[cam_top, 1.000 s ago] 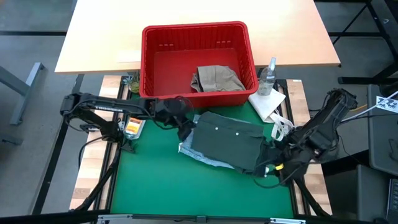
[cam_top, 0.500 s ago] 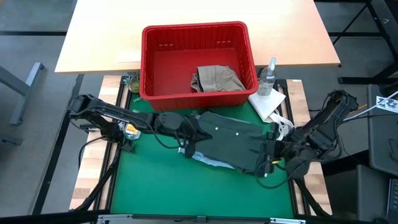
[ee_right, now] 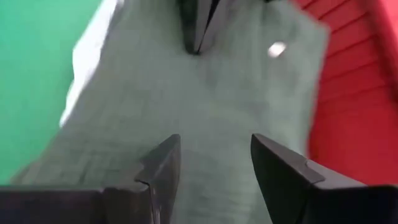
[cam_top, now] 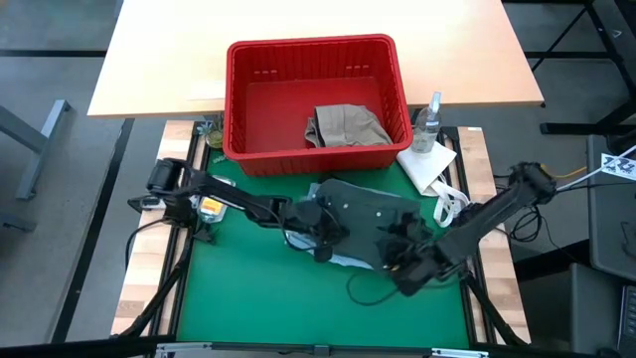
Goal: Fold laundry
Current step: Stack the green shirt on top of the light blue jeans
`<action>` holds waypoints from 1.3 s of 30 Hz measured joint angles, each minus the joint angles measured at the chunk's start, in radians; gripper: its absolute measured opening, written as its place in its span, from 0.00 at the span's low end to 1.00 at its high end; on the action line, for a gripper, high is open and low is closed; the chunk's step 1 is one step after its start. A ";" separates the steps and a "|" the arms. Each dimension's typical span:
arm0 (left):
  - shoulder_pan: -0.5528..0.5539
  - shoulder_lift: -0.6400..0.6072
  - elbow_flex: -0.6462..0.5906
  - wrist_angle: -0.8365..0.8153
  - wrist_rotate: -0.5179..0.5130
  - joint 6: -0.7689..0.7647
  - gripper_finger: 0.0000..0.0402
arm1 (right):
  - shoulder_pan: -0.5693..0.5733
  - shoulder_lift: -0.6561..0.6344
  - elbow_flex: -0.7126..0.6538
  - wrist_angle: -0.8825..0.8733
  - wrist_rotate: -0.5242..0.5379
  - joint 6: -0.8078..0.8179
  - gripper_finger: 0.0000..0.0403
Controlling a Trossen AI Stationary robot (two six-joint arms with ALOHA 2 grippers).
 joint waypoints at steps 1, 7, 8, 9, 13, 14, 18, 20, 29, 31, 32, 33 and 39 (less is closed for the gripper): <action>0.000 0.017 0.000 -0.007 0.000 0.000 0.01 | -0.006 0.033 0.000 -0.003 -0.014 0.000 0.49; 0.000 0.097 0.003 -0.029 -0.002 0.000 0.01 | -0.034 0.218 0.000 -0.005 -0.113 0.000 0.49; 0.000 0.107 0.003 -0.028 -0.005 0.000 0.01 | -0.037 0.246 0.002 -0.009 -0.119 0.000 0.49; 0.000 0.116 0.004 -0.028 -0.006 0.000 0.01 | -0.038 0.269 0.004 -0.011 -0.122 0.000 0.48; 0.000 0.134 0.006 -0.028 -0.010 0.000 0.01 | -0.034 0.337 0.007 -0.021 -0.111 0.000 0.48; 0.000 0.135 0.005 -0.029 -0.010 0.000 0.01 | -0.033 0.344 0.006 -0.021 -0.109 0.000 0.48; 0.000 0.135 0.004 -0.028 -0.012 0.000 0.01 | -0.035 0.338 0.006 -0.025 -0.122 0.000 0.48; 0.000 0.127 0.003 -0.025 -0.011 0.000 0.01 | -0.035 0.330 0.027 -0.060 -0.132 0.001 0.48; -0.008 0.017 -0.002 -0.019 -0.011 -0.002 0.01 | -0.034 0.320 0.294 -0.387 -0.176 -0.003 0.49; -0.007 -0.016 -0.002 -0.009 -0.011 -0.003 0.01 | -0.034 0.319 0.350 -0.438 -0.171 -0.003 0.49; -0.007 -0.027 -0.001 0.009 -0.011 -0.003 0.01 | -0.034 0.319 0.378 -0.464 -0.166 -0.003 0.49; -0.007 -0.038 -0.001 0.015 -0.012 -0.003 0.01 | -0.035 0.319 0.404 -0.490 -0.161 -0.003 0.49; 0.002 -0.053 -0.001 0.166 -0.013 -0.001 0.01 | -0.035 0.316 0.514 -0.597 -0.150 -0.052 0.49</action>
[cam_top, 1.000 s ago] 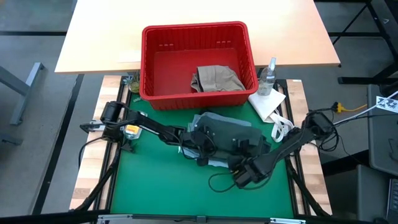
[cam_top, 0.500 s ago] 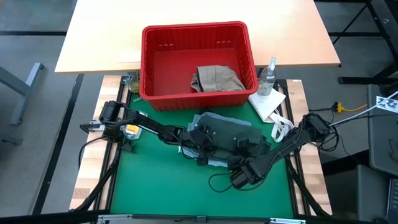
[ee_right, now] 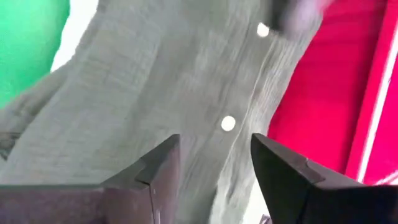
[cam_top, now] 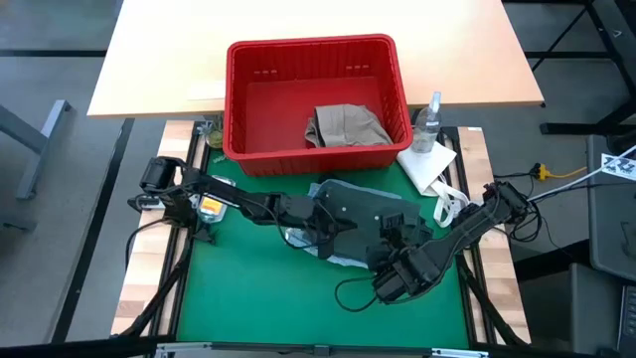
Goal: Fold laundry
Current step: Stack the green shirt on top of the light blue jeans
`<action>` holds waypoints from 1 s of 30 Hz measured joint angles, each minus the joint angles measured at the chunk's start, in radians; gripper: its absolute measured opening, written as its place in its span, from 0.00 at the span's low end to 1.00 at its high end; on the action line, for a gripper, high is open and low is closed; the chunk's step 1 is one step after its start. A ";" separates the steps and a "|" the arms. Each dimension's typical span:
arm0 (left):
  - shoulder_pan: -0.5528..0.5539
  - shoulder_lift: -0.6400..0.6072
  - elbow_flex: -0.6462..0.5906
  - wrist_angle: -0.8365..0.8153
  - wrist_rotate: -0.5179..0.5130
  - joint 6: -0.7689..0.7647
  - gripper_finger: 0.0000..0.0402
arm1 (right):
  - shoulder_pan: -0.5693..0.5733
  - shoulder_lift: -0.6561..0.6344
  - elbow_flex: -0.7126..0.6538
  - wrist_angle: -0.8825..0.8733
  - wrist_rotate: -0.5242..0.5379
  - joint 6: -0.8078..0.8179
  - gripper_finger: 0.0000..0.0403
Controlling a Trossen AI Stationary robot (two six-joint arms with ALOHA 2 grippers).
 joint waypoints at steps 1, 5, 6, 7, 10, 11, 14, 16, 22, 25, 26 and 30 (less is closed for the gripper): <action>0.003 0.000 0.000 0.037 -0.003 0.001 0.01 | 0.000 -0.008 0.006 0.005 0.005 -0.034 0.49; 0.022 0.000 0.000 0.120 -0.034 0.001 0.01 | 0.000 -0.036 0.021 0.002 0.046 -0.144 0.49; 0.030 0.000 0.000 0.133 -0.041 0.001 0.01 | 0.000 -0.045 0.021 0.002 0.057 -0.176 0.49; 0.036 0.000 0.000 0.143 -0.044 0.001 0.01 | -0.001 -0.057 0.021 0.002 0.057 -0.205 0.49; 0.061 0.000 0.000 0.143 -0.060 0.001 0.01 | -0.010 -0.095 0.021 0.003 0.074 -0.262 0.49; 0.069 0.000 0.000 0.132 -0.062 0.001 0.01 | -0.015 -0.109 0.019 0.004 0.093 -0.264 0.49; 0.092 0.007 0.000 0.123 -0.066 0.001 0.01 | -0.033 -0.162 -0.011 0.003 0.174 -0.244 0.49; 0.103 0.010 0.000 0.114 -0.066 0.001 0.01 | -0.052 -0.196 -0.048 0.005 0.196 -0.202 0.49; 0.123 0.049 0.001 0.042 -0.101 0.001 0.01 | -0.113 -0.256 -0.237 0.034 0.215 -0.009 0.49; 0.131 0.071 0.002 0.005 -0.136 0.000 0.01 | -0.136 -0.261 -0.372 0.131 0.214 0.054 0.49; 0.133 0.087 0.002 0.014 -0.142 0.000 0.01 | -0.141 -0.261 -0.421 0.179 0.214 0.059 0.49; 0.137 0.147 0.002 -0.009 -0.162 0.000 0.01 | -0.160 -0.257 -0.616 0.414 0.204 0.055 0.49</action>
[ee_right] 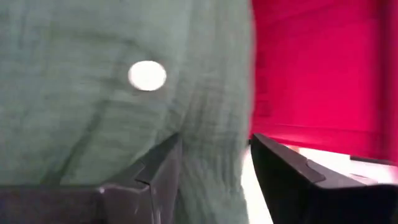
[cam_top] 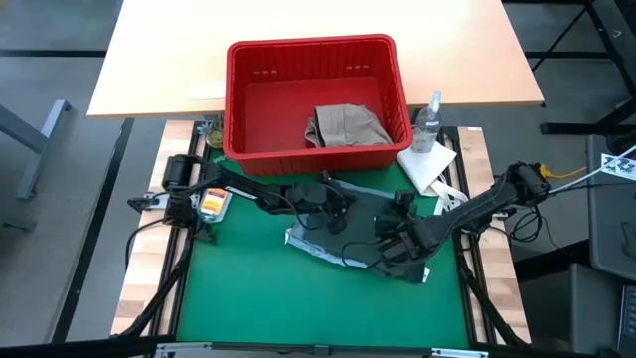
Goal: Fold laundry
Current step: Stack the green shirt on top of the light blue jeans
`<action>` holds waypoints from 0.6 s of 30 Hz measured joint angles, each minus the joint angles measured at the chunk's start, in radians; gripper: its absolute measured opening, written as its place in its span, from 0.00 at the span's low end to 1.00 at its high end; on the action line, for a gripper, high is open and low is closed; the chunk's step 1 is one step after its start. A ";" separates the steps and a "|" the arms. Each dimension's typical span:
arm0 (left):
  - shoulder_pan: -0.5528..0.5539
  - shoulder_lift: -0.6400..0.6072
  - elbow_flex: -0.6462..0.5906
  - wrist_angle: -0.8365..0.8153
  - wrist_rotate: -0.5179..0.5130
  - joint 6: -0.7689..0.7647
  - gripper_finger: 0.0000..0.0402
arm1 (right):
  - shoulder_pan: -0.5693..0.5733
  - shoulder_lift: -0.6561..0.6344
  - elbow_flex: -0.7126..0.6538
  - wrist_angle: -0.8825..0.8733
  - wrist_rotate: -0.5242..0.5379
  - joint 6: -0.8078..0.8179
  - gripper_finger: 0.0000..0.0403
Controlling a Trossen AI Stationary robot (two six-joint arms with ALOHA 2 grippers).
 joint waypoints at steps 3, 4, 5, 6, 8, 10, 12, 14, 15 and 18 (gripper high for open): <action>0.009 0.045 0.000 -0.001 -0.001 0.000 0.01 | -0.004 0.003 -0.129 0.157 -0.034 0.002 0.48; 0.013 0.061 0.002 0.002 -0.001 -0.001 0.01 | -0.004 0.002 -0.166 0.204 -0.043 0.002 0.48; 0.016 0.075 0.002 0.002 0.001 -0.001 0.01 | -0.004 0.001 -0.198 0.245 -0.046 0.005 0.48; 0.018 0.089 0.002 0.005 0.002 -0.004 0.01 | -0.004 -0.001 -0.228 0.283 -0.047 0.007 0.48; 0.020 0.108 0.005 0.008 0.002 -0.005 0.01 | -0.004 -0.002 -0.272 0.339 -0.049 0.007 0.48; 0.021 0.124 0.005 0.010 0.003 -0.005 0.01 | -0.004 -0.003 -0.293 0.365 -0.050 0.009 0.48; 0.022 0.132 0.005 0.010 0.002 -0.006 0.01 | -0.003 -0.002 -0.294 0.364 -0.041 0.009 0.48; 0.022 0.132 0.005 0.008 0.003 -0.006 0.01 | -0.003 -0.001 -0.295 0.365 -0.020 0.008 0.48; 0.022 0.133 0.005 0.008 0.002 -0.006 0.01 | -0.003 0.000 -0.292 0.363 -0.010 0.006 0.48; 0.022 0.132 0.003 0.015 0.002 -0.005 0.01 | -0.003 0.002 -0.287 0.360 0.000 0.001 0.48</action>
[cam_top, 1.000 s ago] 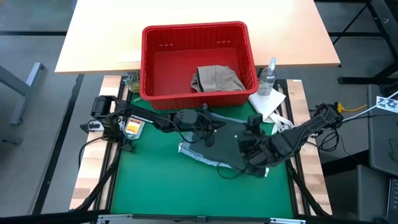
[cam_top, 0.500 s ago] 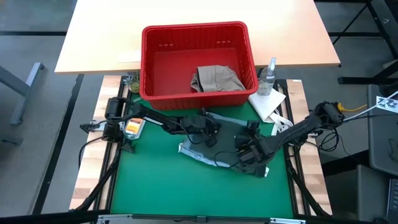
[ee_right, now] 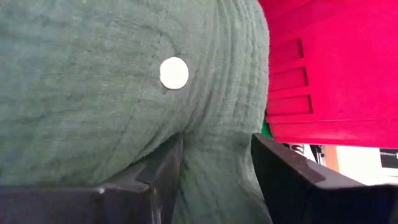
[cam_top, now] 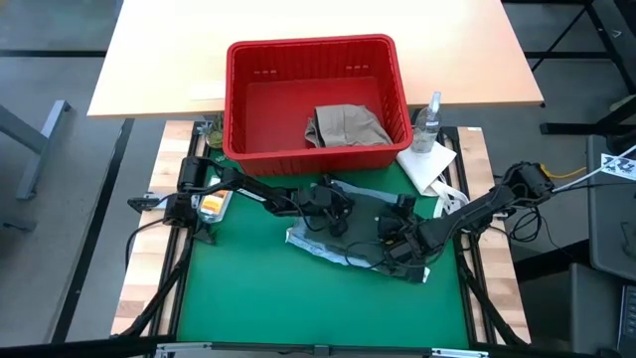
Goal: Fold laundry
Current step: Stack the green shirt on top of the light blue jeans
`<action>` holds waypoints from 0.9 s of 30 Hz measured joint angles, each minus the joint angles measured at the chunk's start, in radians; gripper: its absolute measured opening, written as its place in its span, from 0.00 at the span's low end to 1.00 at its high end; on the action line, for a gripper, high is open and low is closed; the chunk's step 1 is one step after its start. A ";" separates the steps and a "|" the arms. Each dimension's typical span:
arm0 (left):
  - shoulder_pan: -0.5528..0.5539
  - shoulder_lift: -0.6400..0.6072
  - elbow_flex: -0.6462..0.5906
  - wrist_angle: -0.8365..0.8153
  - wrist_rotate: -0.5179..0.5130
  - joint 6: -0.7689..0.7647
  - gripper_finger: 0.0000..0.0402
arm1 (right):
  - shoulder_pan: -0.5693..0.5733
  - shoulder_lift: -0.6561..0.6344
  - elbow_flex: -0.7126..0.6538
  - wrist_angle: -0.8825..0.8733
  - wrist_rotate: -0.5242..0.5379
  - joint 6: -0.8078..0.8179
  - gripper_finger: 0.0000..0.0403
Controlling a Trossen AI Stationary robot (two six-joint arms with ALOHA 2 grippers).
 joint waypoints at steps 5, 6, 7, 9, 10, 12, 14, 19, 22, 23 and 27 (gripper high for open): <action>-0.006 0.002 -0.003 0.039 -0.005 -0.002 0.01 | 0.000 0.000 0.000 0.000 -0.004 0.000 0.48; -0.008 0.001 -0.004 0.047 -0.009 -0.001 0.01 | -0.001 -0.002 0.000 -0.001 -0.011 0.000 0.48; -0.010 -0.005 -0.004 0.048 -0.009 -0.001 0.01 | -0.001 -0.010 0.000 -0.003 -0.018 -0.001 0.48; -0.015 -0.011 -0.005 0.061 -0.008 0.000 0.01 | -0.001 -0.024 0.013 -0.027 -0.038 0.000 0.48; -0.016 -0.021 -0.006 0.061 -0.008 0.000 0.01 | -0.001 -0.034 0.026 -0.049 -0.048 0.001 0.48; -0.018 -0.037 -0.007 0.070 -0.006 0.001 0.01 | -0.001 -0.050 0.062 -0.107 -0.073 -0.002 0.48; -0.019 -0.067 -0.008 0.061 -0.003 0.001 0.01 | -0.001 -0.076 0.111 -0.156 -0.085 -0.008 0.48; -0.036 -0.150 -0.007 0.060 -0.002 0.000 0.01 | 0.003 -0.101 0.242 -0.262 -0.111 -0.024 0.48; -0.055 -0.198 -0.006 0.065 0.001 0.005 0.01 | 0.019 -0.101 0.317 -0.310 -0.133 -0.055 0.48; -0.062 -0.212 -0.006 0.064 0.002 0.005 0.01 | 0.026 -0.102 0.336 -0.310 -0.133 -0.059 0.48; -0.097 -0.255 -0.004 0.064 0.005 0.006 0.01 | 0.071 -0.102 0.404 -0.299 -0.131 -0.059 0.48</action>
